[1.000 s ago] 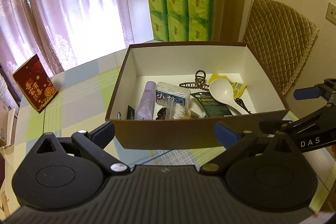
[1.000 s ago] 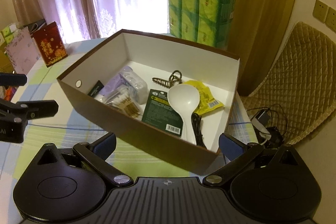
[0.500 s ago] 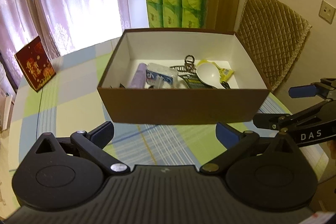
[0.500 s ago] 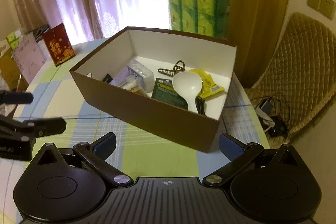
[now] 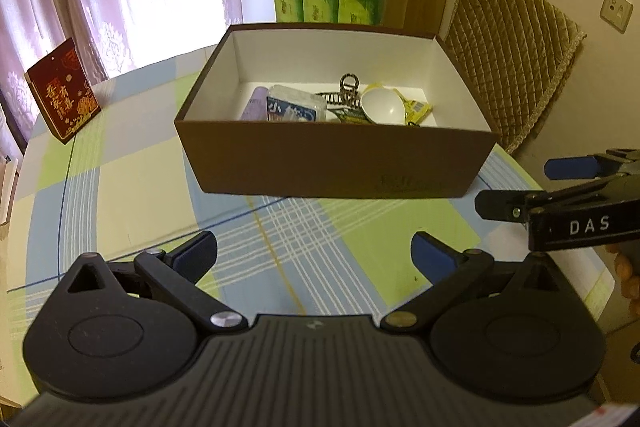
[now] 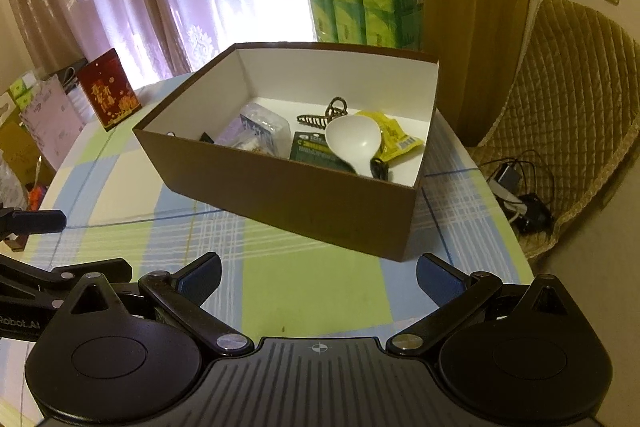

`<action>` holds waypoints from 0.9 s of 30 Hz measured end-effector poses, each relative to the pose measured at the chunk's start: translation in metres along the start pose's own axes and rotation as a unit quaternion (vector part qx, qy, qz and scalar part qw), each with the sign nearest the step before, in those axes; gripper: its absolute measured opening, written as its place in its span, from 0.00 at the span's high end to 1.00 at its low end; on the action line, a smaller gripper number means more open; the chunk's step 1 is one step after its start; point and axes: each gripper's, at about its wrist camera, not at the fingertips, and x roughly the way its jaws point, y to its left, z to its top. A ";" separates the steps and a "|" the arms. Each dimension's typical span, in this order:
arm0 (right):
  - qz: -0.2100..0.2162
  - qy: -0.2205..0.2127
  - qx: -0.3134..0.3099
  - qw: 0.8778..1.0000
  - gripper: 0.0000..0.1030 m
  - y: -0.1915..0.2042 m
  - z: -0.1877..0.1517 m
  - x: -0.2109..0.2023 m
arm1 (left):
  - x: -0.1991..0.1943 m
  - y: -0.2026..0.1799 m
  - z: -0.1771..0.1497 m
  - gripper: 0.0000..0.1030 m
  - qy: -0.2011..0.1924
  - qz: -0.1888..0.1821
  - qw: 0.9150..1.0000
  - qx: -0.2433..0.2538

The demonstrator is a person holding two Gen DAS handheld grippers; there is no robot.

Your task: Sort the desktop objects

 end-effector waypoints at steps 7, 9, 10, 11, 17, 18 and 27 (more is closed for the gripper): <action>-0.006 0.008 -0.008 1.000 0.02 0.001 -0.010 0.003 | 0.003 -0.001 -0.008 0.01 0.013 0.006 1.000 0.000; -0.004 0.013 -0.008 1.000 0.02 0.001 -0.013 0.005 | 0.003 -0.002 -0.009 0.01 0.015 0.006 1.000 -0.001; -0.003 0.015 -0.008 1.000 0.02 0.001 -0.014 0.006 | 0.003 -0.002 -0.010 0.01 0.016 0.006 1.000 -0.001; -0.003 0.017 -0.008 1.000 0.02 0.001 -0.015 0.007 | 0.003 -0.002 -0.011 0.01 0.016 0.006 1.000 -0.001; -0.003 0.022 -0.013 1.000 0.02 0.004 -0.020 0.009 | 0.005 -0.003 -0.015 0.01 0.023 0.010 1.000 0.002; -0.004 0.022 -0.014 1.000 0.02 0.004 -0.020 0.009 | 0.005 -0.004 -0.016 0.01 0.024 0.011 1.000 0.002; 0.002 0.031 -0.024 0.999 0.02 0.008 -0.025 0.014 | 0.009 -0.003 -0.019 0.01 0.030 0.023 0.999 0.000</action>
